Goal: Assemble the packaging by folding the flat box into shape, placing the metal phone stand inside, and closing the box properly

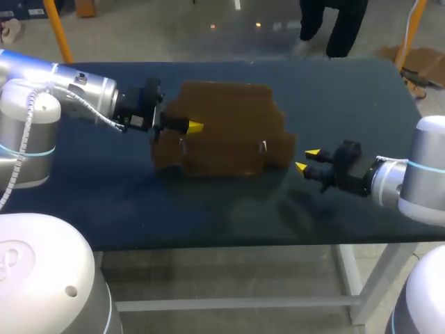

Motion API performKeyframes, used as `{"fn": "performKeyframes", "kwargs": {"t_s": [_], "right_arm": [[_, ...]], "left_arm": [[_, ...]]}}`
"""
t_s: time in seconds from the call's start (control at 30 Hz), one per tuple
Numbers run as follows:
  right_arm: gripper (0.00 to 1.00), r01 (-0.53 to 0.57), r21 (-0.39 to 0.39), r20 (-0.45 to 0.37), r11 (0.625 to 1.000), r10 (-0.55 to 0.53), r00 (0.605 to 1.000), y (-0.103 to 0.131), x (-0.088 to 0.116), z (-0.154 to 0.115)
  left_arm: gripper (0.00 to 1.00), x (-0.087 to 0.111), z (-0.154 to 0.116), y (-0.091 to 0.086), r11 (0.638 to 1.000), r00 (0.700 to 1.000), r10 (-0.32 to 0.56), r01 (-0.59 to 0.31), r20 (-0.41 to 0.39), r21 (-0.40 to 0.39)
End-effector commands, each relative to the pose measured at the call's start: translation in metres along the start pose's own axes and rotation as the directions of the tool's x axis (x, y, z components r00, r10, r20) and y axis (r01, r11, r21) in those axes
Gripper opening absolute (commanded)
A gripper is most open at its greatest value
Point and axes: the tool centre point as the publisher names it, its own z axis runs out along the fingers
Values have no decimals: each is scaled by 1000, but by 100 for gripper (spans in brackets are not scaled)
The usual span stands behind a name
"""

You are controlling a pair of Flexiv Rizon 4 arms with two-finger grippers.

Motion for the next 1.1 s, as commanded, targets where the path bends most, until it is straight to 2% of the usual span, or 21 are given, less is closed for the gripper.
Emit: {"fn": "performKeyframes", "kwargs": {"t_s": [0.03, 0.3, 0.8, 0.9, 1.03, 1.1], "right_arm": [[49, 0, 6, -18, 1000, 0, 1000, -1, -6, 13], [52, 11, 10, -45, 1000, -10, 999, -2, -14, 27], [45, 35, -24, -85, 999, -37, 996, 3, -14, 46], [40, 35, -27, -88, 999, -37, 995, 3, -14, 49], [22, 33, -30, -93, 999, -35, 995, 3, -11, 52], [9, 31, -32, -93, 999, -34, 995, 3, -10, 53]], "left_arm": [[0, 0, -1, 3, 1000, 1000, -1, 1, -3, -4], [0, 0, -1, 3, 1000, 1000, -1, 1, -3, -4], [0, 0, -1, 3, 1000, 1000, -1, 1, -3, -4], [0, 0, -1, 3, 1000, 1000, -1, 1, -3, -4], [0, 0, -1, 3, 1000, 1000, -1, 1, -3, -4], [0, 0, -1, 3, 1000, 1000, -1, 1, -3, -4]]}}
